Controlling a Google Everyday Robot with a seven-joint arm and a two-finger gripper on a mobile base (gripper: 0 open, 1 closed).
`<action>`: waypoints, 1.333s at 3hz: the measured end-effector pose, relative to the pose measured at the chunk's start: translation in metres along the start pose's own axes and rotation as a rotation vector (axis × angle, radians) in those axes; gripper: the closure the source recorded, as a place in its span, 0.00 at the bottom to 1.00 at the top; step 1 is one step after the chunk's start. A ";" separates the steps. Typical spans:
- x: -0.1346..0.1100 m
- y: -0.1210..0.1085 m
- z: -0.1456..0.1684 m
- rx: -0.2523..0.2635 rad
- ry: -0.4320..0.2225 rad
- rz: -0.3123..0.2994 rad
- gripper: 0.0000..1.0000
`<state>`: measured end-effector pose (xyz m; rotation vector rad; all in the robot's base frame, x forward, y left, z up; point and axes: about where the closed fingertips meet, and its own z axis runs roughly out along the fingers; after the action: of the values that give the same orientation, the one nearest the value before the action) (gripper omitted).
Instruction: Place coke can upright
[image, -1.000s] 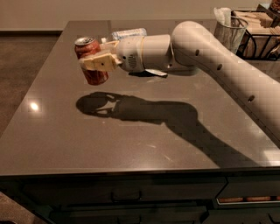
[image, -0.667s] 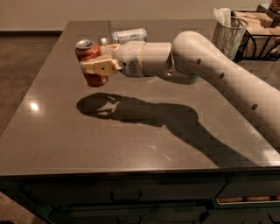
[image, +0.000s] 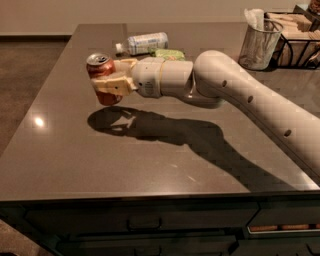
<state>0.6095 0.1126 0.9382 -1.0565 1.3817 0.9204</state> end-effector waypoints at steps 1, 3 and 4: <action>0.013 -0.002 0.002 -0.003 0.017 0.003 1.00; 0.029 -0.009 0.003 0.003 -0.001 0.016 0.58; 0.028 -0.007 0.005 -0.002 0.000 0.015 0.35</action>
Offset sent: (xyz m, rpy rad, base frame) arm 0.0132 -0.0073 -0.0363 -0.0064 0.0269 -0.0181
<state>0.6180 0.1125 0.9103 -1.0490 1.3904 0.9328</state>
